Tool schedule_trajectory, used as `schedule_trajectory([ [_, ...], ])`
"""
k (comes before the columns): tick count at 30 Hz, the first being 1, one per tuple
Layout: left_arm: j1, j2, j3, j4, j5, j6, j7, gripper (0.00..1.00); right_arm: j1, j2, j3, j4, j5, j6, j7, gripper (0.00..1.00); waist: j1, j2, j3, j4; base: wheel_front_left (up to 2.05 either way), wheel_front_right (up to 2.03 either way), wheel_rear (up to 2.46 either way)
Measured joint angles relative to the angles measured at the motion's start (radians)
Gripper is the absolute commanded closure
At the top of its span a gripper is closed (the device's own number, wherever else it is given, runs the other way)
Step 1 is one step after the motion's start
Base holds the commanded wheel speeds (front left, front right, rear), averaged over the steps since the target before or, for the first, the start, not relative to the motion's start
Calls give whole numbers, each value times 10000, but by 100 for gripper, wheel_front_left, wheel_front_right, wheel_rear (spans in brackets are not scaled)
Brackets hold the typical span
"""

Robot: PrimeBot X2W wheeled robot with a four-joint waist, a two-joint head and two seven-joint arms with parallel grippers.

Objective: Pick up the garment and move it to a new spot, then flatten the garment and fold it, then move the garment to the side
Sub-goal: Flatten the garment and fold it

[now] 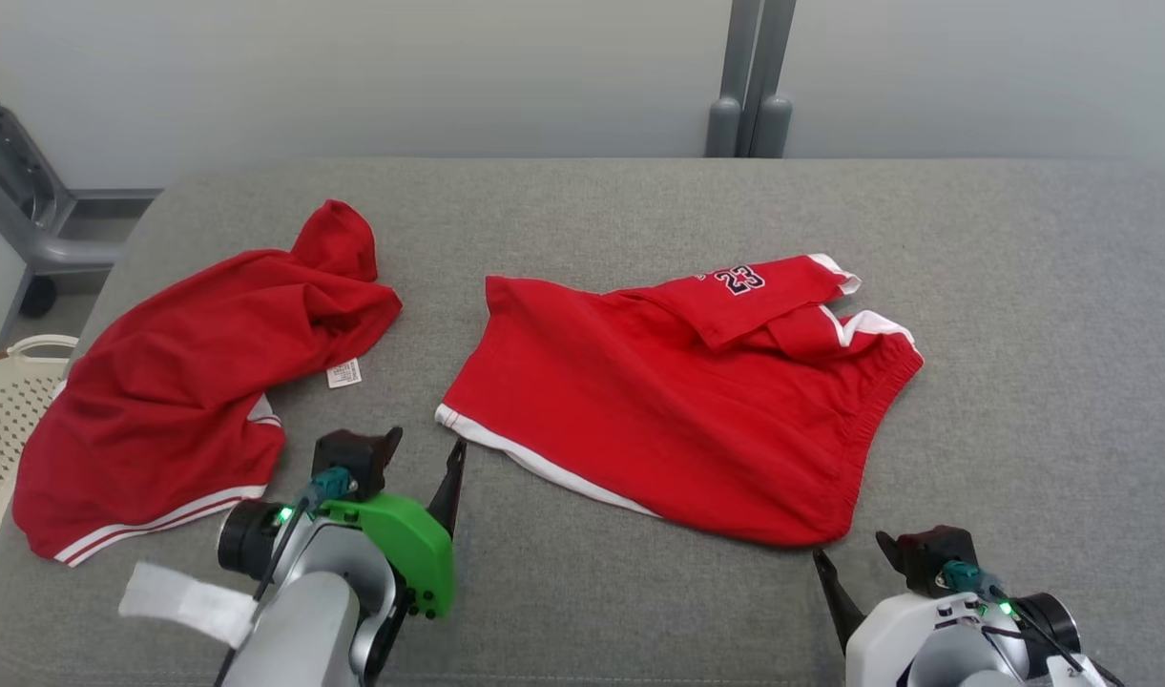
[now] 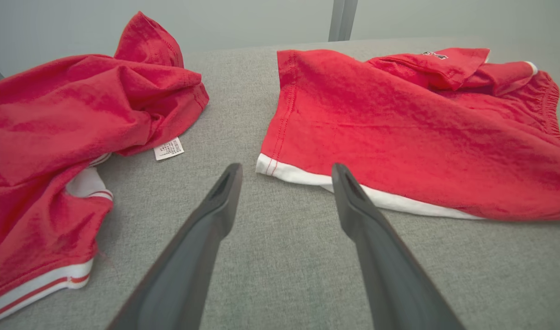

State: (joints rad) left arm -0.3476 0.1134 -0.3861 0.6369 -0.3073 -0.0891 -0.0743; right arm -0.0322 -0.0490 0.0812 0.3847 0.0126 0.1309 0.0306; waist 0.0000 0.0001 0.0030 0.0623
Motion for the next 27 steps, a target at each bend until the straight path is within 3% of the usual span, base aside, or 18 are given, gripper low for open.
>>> schedule_trajectory([
  [15, -2327, -384, -221, 2815, -332, -201, -77, 0, -1563, -2, 834, 1406, 40, 0, -692, 0, 0, -1, 1385, -504, 0, 0, 0],
  [27, -3267, -449, -105, 4322, -437, 539, -182, 0, -1997, -8, 1733, 1651, 364, 0, -1133, 0, 0, 0, 1778, -819, 0, 0, 0],
])
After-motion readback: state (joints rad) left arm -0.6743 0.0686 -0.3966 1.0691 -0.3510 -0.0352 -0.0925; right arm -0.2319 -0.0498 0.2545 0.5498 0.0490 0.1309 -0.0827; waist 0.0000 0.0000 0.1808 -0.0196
